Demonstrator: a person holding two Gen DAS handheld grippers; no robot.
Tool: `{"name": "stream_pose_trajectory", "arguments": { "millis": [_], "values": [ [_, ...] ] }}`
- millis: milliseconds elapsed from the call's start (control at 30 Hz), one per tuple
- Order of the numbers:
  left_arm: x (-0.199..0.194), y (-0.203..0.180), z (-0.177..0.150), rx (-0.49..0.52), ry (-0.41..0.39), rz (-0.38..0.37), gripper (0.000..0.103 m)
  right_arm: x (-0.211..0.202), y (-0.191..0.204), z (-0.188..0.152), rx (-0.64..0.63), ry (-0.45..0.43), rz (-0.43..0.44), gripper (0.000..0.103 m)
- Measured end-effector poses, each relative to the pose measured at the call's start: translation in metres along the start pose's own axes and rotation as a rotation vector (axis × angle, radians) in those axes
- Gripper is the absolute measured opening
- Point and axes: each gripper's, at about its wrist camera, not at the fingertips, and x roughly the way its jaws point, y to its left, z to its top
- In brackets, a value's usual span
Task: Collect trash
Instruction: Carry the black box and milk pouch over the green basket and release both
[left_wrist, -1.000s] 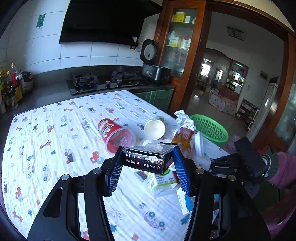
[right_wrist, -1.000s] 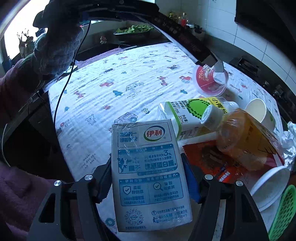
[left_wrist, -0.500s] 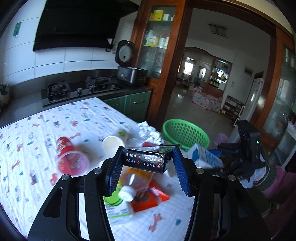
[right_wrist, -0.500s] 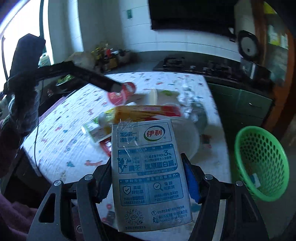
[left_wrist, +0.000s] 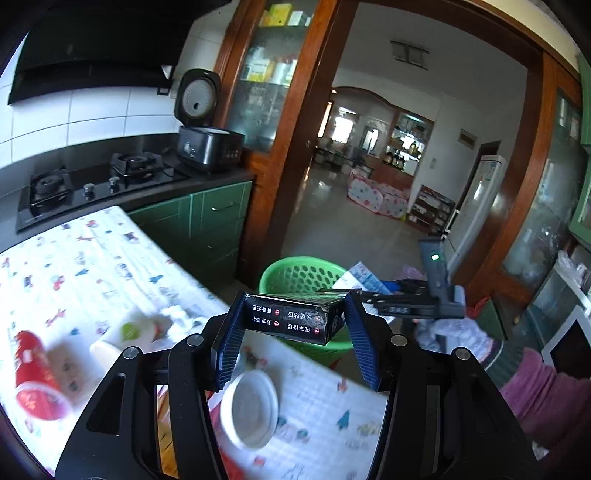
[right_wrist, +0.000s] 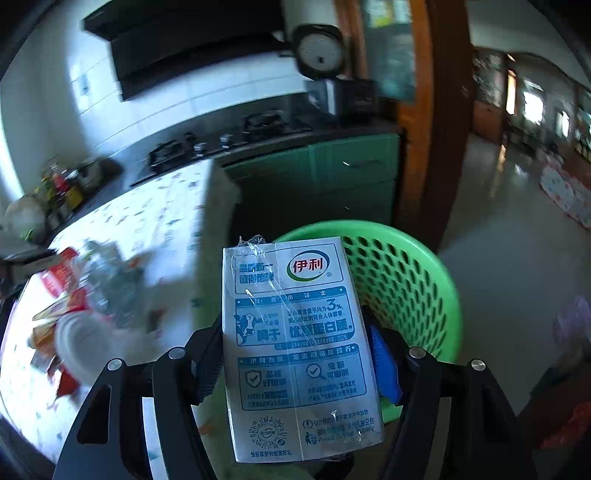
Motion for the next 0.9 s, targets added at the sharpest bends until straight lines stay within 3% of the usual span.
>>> {"name": "stream_pose_trajectory", "arguments": {
  "millis": [267, 467, 667, 900],
  "values": [
    [0.050, -0.015, 0.021, -0.010, 0.036, -0.019, 0.052, 0.054, -0.041, 0.002, 0.101, 0.044, -0.016, 0.066],
    [0.091, -0.025, 0.030, -0.035, 0.081, -0.026, 0.052, 0.066, -0.051, 0.002, 0.122, 0.029, -0.009, 0.075],
    [0.129, -0.030, 0.032, -0.060, 0.145, 0.000, 0.052, 0.048, -0.054, -0.004, 0.123, -0.005, -0.006, 0.075],
    [0.176, -0.036, 0.021, -0.062, 0.246, 0.047, 0.053, 0.007, -0.060, -0.022, 0.064, -0.049, -0.059, 0.077]
  ]
}}
